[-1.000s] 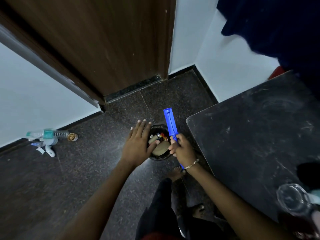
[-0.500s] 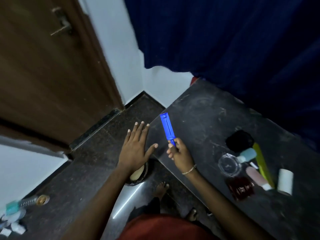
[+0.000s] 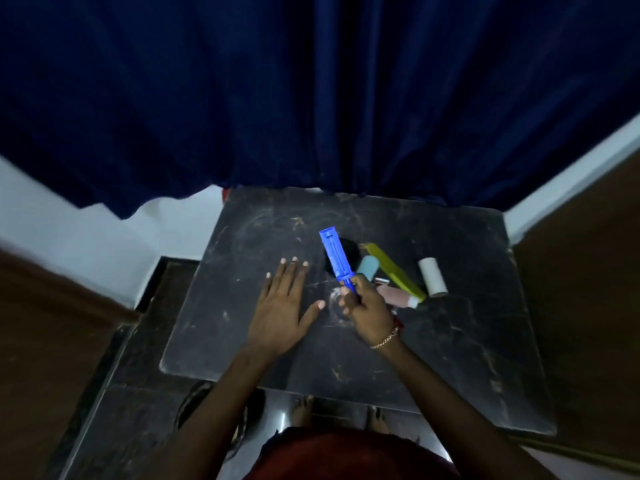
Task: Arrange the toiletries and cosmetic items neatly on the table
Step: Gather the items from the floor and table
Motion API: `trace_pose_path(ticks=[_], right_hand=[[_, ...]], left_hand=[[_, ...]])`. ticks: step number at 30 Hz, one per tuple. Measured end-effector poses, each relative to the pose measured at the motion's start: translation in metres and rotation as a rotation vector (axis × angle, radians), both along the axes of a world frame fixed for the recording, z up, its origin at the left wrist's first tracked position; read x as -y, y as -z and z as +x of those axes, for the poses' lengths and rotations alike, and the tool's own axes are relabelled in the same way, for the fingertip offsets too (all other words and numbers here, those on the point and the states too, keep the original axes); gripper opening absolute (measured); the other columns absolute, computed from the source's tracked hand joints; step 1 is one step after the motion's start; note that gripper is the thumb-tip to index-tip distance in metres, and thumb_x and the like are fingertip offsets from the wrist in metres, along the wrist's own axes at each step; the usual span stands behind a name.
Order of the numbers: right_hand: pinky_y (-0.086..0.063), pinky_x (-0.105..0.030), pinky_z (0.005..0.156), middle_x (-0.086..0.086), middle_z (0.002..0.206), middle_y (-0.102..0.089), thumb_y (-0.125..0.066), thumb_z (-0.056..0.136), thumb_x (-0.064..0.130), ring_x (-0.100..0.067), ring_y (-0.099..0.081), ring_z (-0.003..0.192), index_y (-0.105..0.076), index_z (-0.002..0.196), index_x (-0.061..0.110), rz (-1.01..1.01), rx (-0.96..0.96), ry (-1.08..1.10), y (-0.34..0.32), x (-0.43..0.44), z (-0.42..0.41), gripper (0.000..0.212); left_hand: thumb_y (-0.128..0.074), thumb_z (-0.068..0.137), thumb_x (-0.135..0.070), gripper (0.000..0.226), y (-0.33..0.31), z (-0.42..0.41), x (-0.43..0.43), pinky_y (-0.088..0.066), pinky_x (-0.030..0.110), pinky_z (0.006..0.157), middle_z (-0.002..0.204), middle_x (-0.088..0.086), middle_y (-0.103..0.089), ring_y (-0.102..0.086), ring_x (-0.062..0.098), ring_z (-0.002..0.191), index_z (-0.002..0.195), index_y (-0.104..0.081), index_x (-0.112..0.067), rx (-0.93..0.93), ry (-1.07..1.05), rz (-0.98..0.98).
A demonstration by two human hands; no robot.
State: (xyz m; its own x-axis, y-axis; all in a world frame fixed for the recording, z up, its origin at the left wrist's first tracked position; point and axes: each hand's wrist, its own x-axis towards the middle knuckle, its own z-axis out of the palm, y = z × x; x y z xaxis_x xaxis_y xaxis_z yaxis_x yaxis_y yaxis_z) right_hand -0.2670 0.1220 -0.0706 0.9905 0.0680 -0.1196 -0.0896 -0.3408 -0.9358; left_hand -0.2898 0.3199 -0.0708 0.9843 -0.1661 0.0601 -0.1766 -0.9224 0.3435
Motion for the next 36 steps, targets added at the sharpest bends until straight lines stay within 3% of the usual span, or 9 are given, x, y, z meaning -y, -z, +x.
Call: trace_pose_path(ticks=[4, 7, 11, 15, 19, 25, 31, 36], right_hand=[[-0.051, -0.045, 0.069, 0.004, 0.07, -0.062, -0.053, 0.092, 0.031, -0.013, -0.055, 0.063, -0.057, 0.097, 0.022, -0.071, 0.071, 0.195, 0.003, 0.069, 0.007, 0.012], [-0.052, -0.049, 0.071, -0.005, 0.076, -0.063, -0.051, 0.088, 0.04, -0.02, -0.055, 0.066, -0.058, 0.101, 0.021, -0.114, 0.068, 0.301, 0.01, 0.122, 0.009, 0.024], [-0.052, -0.05, 0.071, 0.001, 0.075, -0.061, -0.051, 0.086, 0.038, -0.02, -0.058, 0.067, -0.058, 0.102, 0.022, -0.172, 0.031, 0.409, 0.021, 0.183, 0.007, 0.024], [-0.054, -0.052, 0.074, 0.001, 0.08, -0.063, -0.051, 0.082, 0.049, -0.018, -0.059, 0.07, -0.057, 0.104, 0.024, -0.158, -0.035, 0.483, 0.029, 0.233, 0.001, 0.034], [-0.055, -0.049, 0.072, 0.002, 0.079, -0.067, -0.05, 0.081, 0.051, -0.015, -0.062, 0.067, -0.058, 0.107, 0.028, -0.149, -0.066, 0.524, 0.03, 0.264, -0.011, 0.036], [-0.054, -0.046, 0.071, 0.007, 0.073, -0.062, -0.051, 0.084, 0.047, -0.009, -0.057, 0.063, -0.056, 0.101, 0.041, -0.144, -0.142, 0.566, 0.04, 0.294, -0.031, 0.019], [-0.049, -0.032, 0.06, 0.005, 0.074, -0.061, -0.053, 0.095, 0.024, -0.008, -0.055, 0.06, -0.056, 0.103, 0.028, -0.155, -0.194, 0.548, 0.036, 0.304, -0.044, 0.009], [-0.055, -0.043, 0.071, 0.004, 0.083, -0.065, -0.054, 0.093, 0.028, -0.013, -0.061, 0.069, -0.056, 0.113, 0.032, -0.185, -0.177, 0.499, 0.034, 0.302, -0.047, 0.02]], left_hand=[[-0.038, 0.098, -0.063, 0.081, -0.003, 0.03, 0.065, -0.018, 0.048, 0.127, 0.169, 0.006, -0.021, -0.01, 0.024, 0.159, 0.162, -0.022, -0.016, 0.0, 0.154, -0.042], [-0.047, 0.097, -0.058, 0.077, -0.004, 0.051, 0.116, -0.021, 0.049, 0.126, 0.166, 0.009, -0.029, -0.018, 0.027, 0.157, 0.159, -0.03, -0.015, 0.02, 0.279, -0.092], [-0.052, 0.094, -0.05, 0.074, 0.003, 0.082, 0.175, -0.03, 0.047, 0.121, 0.163, 0.013, -0.034, -0.027, 0.031, 0.153, 0.156, -0.035, -0.012, 0.019, 0.447, -0.028], [-0.055, 0.086, -0.04, 0.073, 0.017, 0.113, 0.23, -0.041, 0.05, 0.114, 0.158, 0.014, -0.042, -0.039, 0.034, 0.146, 0.152, -0.042, -0.01, -0.061, 0.582, 0.037], [-0.075, 0.069, -0.018, 0.076, 0.047, 0.146, 0.267, -0.049, 0.056, 0.104, 0.147, 0.021, -0.051, -0.051, 0.043, 0.134, 0.142, -0.052, -0.007, -0.146, 0.68, 0.104], [-0.081, 0.068, -0.018, 0.084, 0.066, 0.181, 0.304, -0.032, 0.048, 0.116, 0.157, 0.014, -0.038, -0.034, 0.038, 0.146, 0.147, -0.05, -0.018, -0.293, 0.802, 0.339], [-0.085, 0.059, -0.022, 0.08, 0.081, 0.189, 0.308, -0.045, 0.048, 0.107, 0.144, 0.006, -0.055, -0.049, 0.034, 0.135, 0.135, -0.061, -0.025, -0.292, 0.832, 0.29], [-0.078, 0.076, -0.017, 0.064, 0.061, 0.182, 0.31, -0.047, 0.045, 0.102, 0.14, 0.005, -0.056, -0.052, 0.031, 0.131, 0.136, -0.059, -0.026, -0.288, 0.75, 0.208]])
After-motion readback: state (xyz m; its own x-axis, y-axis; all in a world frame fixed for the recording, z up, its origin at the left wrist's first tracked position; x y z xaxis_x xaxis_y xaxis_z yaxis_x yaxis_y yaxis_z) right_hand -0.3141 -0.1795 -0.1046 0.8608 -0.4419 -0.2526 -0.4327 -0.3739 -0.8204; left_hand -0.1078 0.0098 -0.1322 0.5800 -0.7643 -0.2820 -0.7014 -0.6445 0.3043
